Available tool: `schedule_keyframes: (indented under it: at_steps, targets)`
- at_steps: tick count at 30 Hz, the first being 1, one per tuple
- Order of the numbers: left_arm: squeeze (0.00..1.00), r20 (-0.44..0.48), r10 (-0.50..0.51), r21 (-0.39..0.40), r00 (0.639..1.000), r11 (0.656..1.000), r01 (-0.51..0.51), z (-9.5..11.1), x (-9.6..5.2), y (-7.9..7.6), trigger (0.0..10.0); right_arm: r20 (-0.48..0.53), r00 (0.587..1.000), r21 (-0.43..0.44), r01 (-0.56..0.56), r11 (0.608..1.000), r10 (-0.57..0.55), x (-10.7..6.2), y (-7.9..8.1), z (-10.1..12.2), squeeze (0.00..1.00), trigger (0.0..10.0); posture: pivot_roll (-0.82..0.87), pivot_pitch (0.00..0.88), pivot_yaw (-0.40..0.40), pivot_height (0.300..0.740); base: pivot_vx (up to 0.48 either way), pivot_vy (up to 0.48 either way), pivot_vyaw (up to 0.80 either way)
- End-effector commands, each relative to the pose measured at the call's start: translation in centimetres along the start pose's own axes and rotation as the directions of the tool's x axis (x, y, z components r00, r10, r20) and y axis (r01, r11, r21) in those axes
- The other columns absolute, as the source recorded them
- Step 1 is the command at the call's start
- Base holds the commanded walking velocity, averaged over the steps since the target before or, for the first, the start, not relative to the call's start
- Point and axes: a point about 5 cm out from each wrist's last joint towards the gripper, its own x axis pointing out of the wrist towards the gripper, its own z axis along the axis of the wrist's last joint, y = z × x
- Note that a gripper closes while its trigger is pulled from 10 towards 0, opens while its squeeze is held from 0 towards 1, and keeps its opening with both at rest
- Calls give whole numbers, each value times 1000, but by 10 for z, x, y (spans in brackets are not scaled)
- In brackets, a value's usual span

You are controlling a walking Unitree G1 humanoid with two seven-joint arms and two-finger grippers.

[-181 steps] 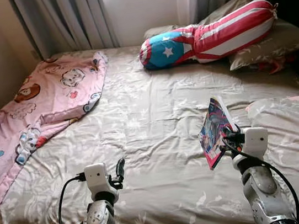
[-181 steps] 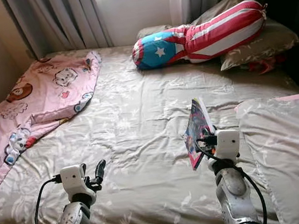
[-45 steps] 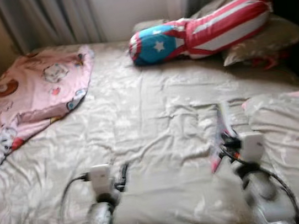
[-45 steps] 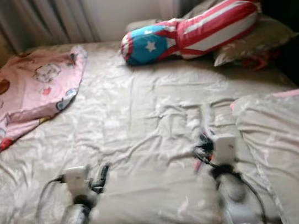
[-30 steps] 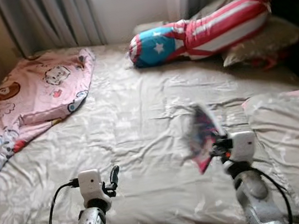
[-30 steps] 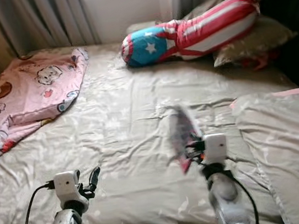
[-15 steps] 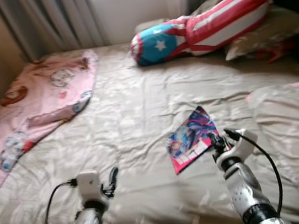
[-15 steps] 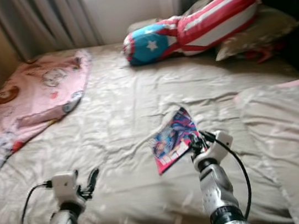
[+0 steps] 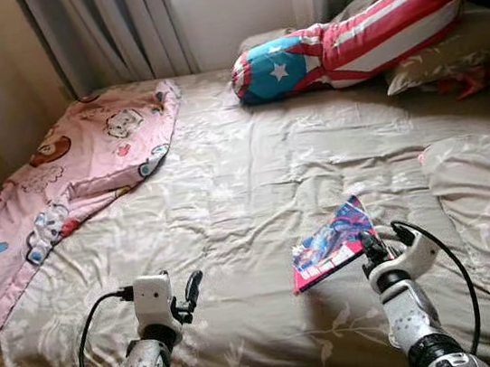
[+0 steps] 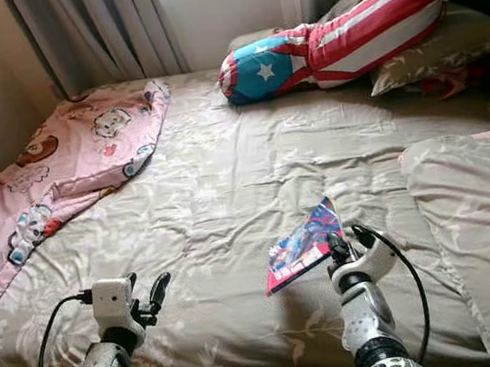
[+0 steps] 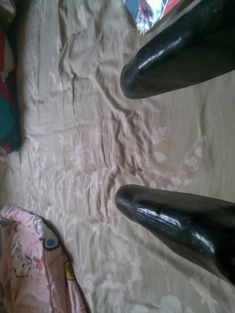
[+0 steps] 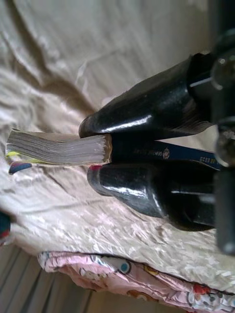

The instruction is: Clean up the room

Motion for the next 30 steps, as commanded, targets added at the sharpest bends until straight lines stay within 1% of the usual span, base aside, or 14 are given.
schedule_keyframes:
  at_steps: [1, 3, 5, 7, 9, 10, 11, 13, 16, 18, 22, 26, 30]
  targets:
    - [0, -11, -10, 26, 1000, 1000, 10, 1, -2, 4, 10000, 32, 999, 35, 38, 999, -40, -1, -7, 5, 0, 10000, 30, 34, 87, 643, 0, 0, 0]
    - [0, -14, -10, 32, 1000, 999, 10, 2, -4, 5, 10000, 22, 995, 56, 95, 994, -96, -6, -19, 3, 0, 10000, 38, 37, 90, 643, 0, 0, 0]
    - [0, -17, -9, 35, 1000, 999, 10, 2, -4, 6, 10000, 24, 992, 71, 125, 990, -126, -8, -25, 3, 0, 10000, 44, 40, 94, 643, 0, 0, 0]
    - [0, -20, -10, 43, 1000, 999, 10, 2, -6, 8, 10000, 47, 982, 119, 178, 977, -185, -11, -35, 8, 0, 10000, 47, 45, 101, 643, 0, 0, 0]
    - [0, -21, -10, 46, 1000, 999, 11, 3, -7, 9, 10000, 54, 978, 127, 192, 973, -200, -12, -37, 9, 0, 10000, 47, 45, 102, 643, 0, 0, 0]
    - [0, -24, -11, 51, 1000, 999, 12, 2, -7, 10, 10000, 66, 967, 154, 232, 960, -244, -14, -43, 12, 0, 10000, 47, 46, 107, 643, 0, 0, 0]
    - [0, -24, -11, 51, 1000, 999, 12, 2, -7, 10, 10000, 66, 967, 154, 232, 960, -244, -14, -43, 12, 0, 10000, 47, 46, 107, 643, 0, 0, 0]
    - [0, -28, -15, 54, 999, 998, 17, 3, -8, 9, 10000, 55, 959, 157, 267, 951, -278, -17, -50, 12, 0, 10000, 52, 48, 110, 643, 0, 0, 0]
    - [0, -29, -18, 56, 999, 998, 19, 3, -8, 9, 10000, 49, 952, 168, 290, 942, -302, -20, -55, 12, 0, 10000, 57, 52, 113, 643, 0, 0, 0]
    - [0, -34, -19, 61, 999, 998, 21, 3, -9, 9, 10000, 49, 940, 188, 323, 928, -337, -22, -61, 12, 0, 10000, 56, 53, 114, 643, 0, 0, 0]
    - [0, -42, -18, 62, 999, 998, 20, 3, -10, 11, 10000, 36, 934, 187, 344, 920, -357, -25, -65, 11, 0, 10000, 60, 56, 119, 643, 0, 0, 0]
    - [0, -45, -20, 65, 999, 998, 23, 3, -10, 11, 10000, 33, 931, 184, 352, 918, -364, -25, -66, 11, 0, 10000, 60, 56, 119, 643, 0, 0, 0]
    - [0, -51, -21, 65, 998, 998, 24, 3, -10, 11, 10000, 32, 934, 153, 347, 925, -356, -22, -63, 16, 0, 10000, 63, 57, 122, 643, 0, 0, 0]
